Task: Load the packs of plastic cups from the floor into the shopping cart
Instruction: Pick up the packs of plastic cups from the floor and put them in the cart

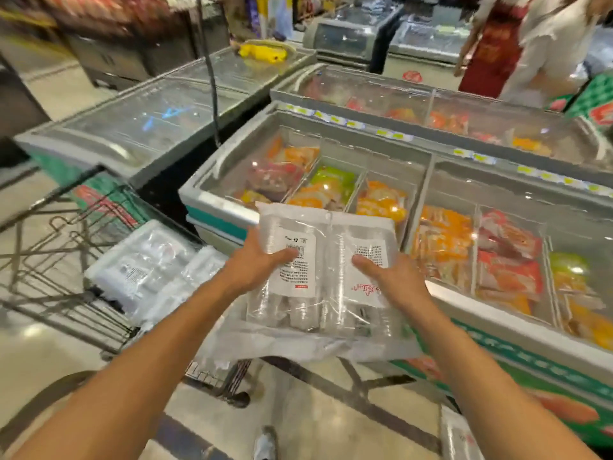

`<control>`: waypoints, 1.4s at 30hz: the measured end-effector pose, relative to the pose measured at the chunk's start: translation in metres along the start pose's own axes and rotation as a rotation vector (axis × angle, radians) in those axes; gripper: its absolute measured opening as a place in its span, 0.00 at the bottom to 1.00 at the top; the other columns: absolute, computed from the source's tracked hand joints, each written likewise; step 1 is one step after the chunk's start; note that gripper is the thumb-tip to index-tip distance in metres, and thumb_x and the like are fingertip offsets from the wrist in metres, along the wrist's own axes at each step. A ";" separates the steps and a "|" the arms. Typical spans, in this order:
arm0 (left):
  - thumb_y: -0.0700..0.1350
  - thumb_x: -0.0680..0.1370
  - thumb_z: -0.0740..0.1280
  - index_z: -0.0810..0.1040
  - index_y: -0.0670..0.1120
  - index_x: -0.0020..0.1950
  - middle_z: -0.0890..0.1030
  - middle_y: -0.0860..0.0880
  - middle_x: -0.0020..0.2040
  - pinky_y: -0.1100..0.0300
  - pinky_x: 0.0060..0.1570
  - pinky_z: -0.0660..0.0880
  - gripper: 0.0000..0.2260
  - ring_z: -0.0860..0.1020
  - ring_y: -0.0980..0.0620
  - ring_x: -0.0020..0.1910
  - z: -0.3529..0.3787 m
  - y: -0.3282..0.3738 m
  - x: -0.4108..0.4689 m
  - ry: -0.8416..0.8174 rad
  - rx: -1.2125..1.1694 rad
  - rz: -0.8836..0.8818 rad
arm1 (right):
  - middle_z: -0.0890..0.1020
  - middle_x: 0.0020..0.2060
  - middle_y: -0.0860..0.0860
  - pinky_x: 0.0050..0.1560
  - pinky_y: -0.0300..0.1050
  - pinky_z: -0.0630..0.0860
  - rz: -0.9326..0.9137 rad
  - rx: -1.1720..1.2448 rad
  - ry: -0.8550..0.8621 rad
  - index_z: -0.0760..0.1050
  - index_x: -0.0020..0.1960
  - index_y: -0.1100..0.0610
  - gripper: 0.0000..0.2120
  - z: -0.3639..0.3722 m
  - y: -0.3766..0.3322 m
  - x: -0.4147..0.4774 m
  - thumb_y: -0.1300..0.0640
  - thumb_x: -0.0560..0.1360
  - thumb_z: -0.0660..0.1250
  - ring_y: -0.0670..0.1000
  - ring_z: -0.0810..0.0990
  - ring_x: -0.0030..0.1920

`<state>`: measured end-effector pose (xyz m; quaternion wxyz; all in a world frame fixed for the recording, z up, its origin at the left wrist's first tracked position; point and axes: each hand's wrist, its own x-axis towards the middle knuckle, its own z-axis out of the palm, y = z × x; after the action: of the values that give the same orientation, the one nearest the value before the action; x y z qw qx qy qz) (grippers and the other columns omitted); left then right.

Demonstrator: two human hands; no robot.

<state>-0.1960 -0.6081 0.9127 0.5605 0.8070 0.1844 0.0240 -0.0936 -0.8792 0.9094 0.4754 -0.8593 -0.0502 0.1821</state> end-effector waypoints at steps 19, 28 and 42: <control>0.66 0.71 0.81 0.73 0.54 0.76 0.86 0.53 0.63 0.41 0.64 0.81 0.37 0.86 0.50 0.60 -0.311 -0.233 0.034 0.664 -0.209 -0.384 | 0.86 0.43 0.43 0.40 0.40 0.80 -0.318 -0.278 -0.669 0.80 0.56 0.50 0.28 0.416 -0.226 0.206 0.32 0.67 0.81 0.42 0.85 0.41; 0.60 0.77 0.78 0.69 0.56 0.75 0.82 0.54 0.65 0.45 0.63 0.82 0.31 0.85 0.54 0.59 -0.352 -0.336 0.099 0.896 -0.262 -0.522 | 0.83 0.53 0.48 0.53 0.54 0.83 -0.400 -0.507 -0.806 0.71 0.65 0.56 0.41 0.587 -0.248 0.310 0.29 0.66 0.79 0.53 0.84 0.52; 0.63 0.79 0.75 0.61 0.54 0.81 0.79 0.53 0.68 0.50 0.64 0.76 0.37 0.81 0.50 0.60 -0.337 -0.420 0.153 0.987 -0.386 -0.812 | 0.78 0.55 0.51 0.35 0.40 0.68 -0.334 -0.588 -0.837 0.63 0.65 0.55 0.35 0.688 -0.197 0.355 0.39 0.74 0.79 0.47 0.77 0.44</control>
<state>-0.2501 -0.1289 0.6286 0.5092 0.4529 0.7010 0.2102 0.0051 -0.1307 0.6480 0.1765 -0.7903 -0.4203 0.4094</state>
